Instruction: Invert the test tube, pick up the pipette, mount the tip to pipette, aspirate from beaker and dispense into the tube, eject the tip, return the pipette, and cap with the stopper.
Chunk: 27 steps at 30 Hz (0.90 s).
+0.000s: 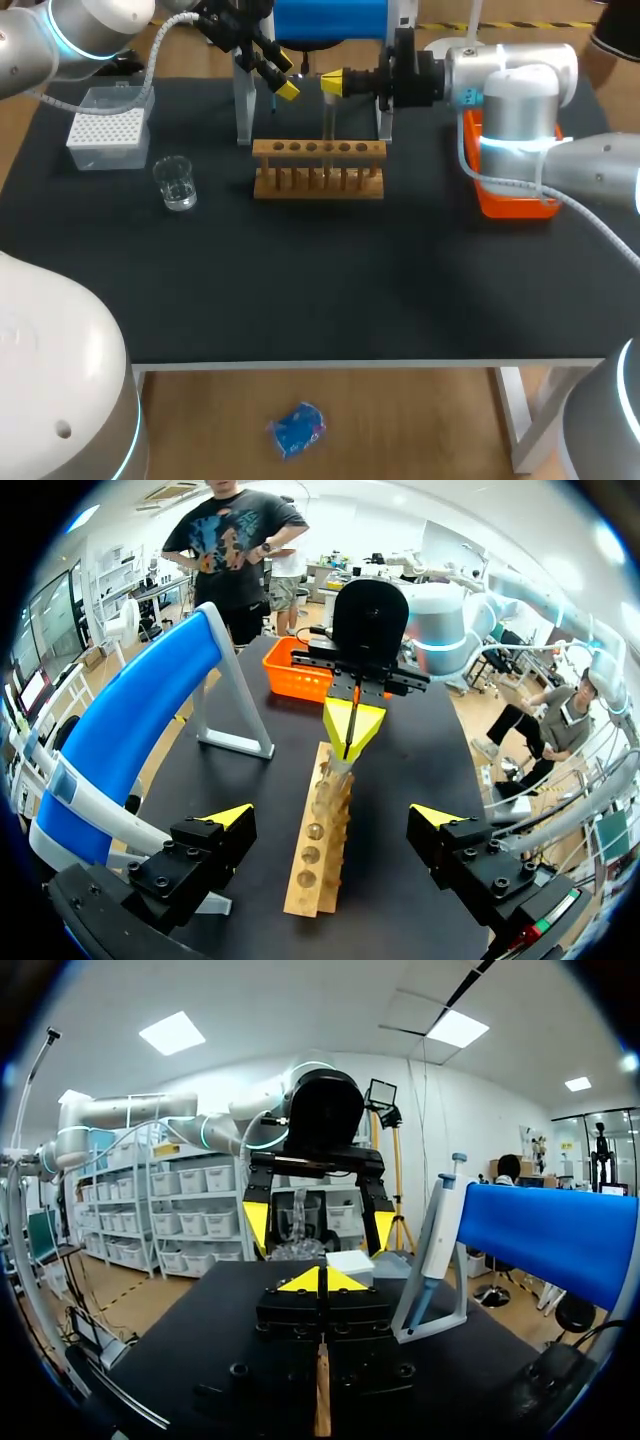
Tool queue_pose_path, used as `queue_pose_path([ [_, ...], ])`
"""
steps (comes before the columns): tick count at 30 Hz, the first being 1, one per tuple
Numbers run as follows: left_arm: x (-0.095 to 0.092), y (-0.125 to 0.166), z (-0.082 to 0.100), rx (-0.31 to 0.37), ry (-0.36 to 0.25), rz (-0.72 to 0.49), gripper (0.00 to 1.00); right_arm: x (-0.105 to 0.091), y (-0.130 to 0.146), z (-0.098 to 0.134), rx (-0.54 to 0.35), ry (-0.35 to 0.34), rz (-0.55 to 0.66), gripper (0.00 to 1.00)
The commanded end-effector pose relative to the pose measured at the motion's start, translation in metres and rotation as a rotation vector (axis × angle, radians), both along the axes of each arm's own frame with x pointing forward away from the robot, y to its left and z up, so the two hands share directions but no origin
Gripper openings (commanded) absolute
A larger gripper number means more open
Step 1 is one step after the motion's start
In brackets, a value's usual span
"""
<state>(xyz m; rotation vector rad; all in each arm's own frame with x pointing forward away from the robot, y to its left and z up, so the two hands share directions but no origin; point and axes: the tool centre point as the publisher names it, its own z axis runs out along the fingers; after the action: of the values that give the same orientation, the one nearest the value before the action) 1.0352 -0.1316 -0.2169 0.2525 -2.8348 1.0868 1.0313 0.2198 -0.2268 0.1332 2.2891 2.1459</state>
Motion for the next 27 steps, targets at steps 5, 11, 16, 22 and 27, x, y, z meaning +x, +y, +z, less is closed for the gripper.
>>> queue_pose_path([
  [5,0.001,0.001,0.001,0.004,0.004,-0.002,1.00,-0.001,0.001,0.005,0.018,-0.024,0.008,0.00],
  [11,0.001,0.001,0.001,0.004,0.004,-0.002,1.00,-0.001,-0.002,0.020,0.025,-0.043,0.007,0.00],
  [16,0.001,0.001,0.001,0.004,0.004,-0.002,1.00,-0.004,-0.010,0.037,-0.005,-0.060,-0.006,0.00],
  [22,0.001,0.001,0.001,0.004,0.004,-0.002,1.00,-0.017,-0.027,0.053,-0.084,-0.056,-0.027,0.00],
  [27,0.001,0.001,0.001,0.004,0.004,-0.002,1.00,-0.030,-0.050,0.061,-0.141,-0.012,-0.032,0.91],
])
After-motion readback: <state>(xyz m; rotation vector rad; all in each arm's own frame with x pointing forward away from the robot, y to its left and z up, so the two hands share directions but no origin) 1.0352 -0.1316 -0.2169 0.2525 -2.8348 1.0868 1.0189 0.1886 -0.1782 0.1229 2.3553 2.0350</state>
